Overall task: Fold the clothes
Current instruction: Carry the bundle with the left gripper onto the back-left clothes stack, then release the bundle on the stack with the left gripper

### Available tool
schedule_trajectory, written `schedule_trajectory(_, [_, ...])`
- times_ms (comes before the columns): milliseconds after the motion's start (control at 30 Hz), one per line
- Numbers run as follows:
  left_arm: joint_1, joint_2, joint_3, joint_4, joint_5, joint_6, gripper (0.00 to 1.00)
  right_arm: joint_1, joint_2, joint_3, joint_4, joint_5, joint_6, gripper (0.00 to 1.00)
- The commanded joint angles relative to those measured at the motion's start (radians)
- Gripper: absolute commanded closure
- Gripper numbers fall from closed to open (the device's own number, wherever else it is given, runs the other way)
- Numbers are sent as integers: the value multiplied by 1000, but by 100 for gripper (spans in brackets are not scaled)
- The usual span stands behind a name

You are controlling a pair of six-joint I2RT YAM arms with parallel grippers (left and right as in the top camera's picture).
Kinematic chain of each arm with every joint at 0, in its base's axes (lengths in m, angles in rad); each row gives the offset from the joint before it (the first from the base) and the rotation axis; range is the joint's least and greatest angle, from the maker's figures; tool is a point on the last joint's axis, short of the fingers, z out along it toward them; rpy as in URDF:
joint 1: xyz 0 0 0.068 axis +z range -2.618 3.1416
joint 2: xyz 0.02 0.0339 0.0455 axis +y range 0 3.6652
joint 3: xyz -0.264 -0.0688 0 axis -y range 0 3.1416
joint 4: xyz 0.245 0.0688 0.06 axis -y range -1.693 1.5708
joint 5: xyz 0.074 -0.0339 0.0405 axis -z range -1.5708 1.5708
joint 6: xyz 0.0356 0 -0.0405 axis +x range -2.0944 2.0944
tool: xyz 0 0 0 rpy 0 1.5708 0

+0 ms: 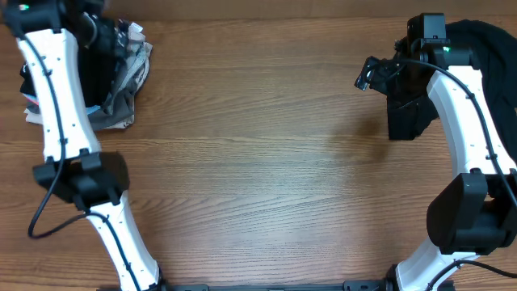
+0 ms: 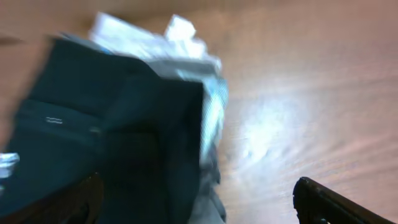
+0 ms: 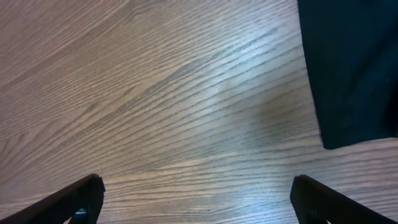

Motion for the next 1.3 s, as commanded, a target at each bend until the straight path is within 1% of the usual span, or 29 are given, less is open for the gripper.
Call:
schedule_trajectory(0, [74,-5,14,23,20,-60,0,4,-3,7,6,-5,2,0])
schedule_trajectory(167, [158,85,13,61,25,-59,0,4,-3,7,10,-5,2,0])
schedule_trajectory(200, [180,143,13,115,26,-50,0,4,-3,7,15,-5,2,1])
schedule_trajectory(300, [183,234,13,193,26,-21,0,4,-3,7,18,-6,10,1])
schedule_trajectory(367, [182,310,13,230,26,-23,0,6,-3,7,17,-6,10,1])
schedule_trajectory(467, [182,399,13,239,26,-27,0,13,-3,7,16,-5,9,1])
schedule_trajectory(533, [182,448,13,234,27,-54,0,19,-3,7,17,-5,9,1])
schedule_trajectory(633, [181,470,13,215,26,-61,0,21,-3,7,15,-6,9,0])
schedule_trajectory(767, [181,426,15,201,26,-60,0,21,-3,8,24,-5,1,0])
schedule_trajectory(800, [181,391,15,196,26,-60,0,20,-3,24,22,8,-27,0])
schedule_trajectory(867, [181,304,15,179,22,-60,0,11,-4,91,-5,31,-37,0])
schedule_trajectory(933, [181,230,15,163,22,-60,0,4,-4,195,-49,42,-56,0])
schedule_trajectory(1000, [177,108,15,111,23,-60,0,3,-4,359,-130,84,-62,0])
schedule_trajectory(1133, [162,-26,15,14,23,-61,0,3,-4,582,-254,106,-108,0])
schedule_trajectory(1233, [154,-126,15,-83,23,-60,0,6,-4,827,-402,126,-113,0])
schedule_trajectory(1267, [154,-133,15,-92,23,-60,0,6,-5,854,-419,126,-113,0])
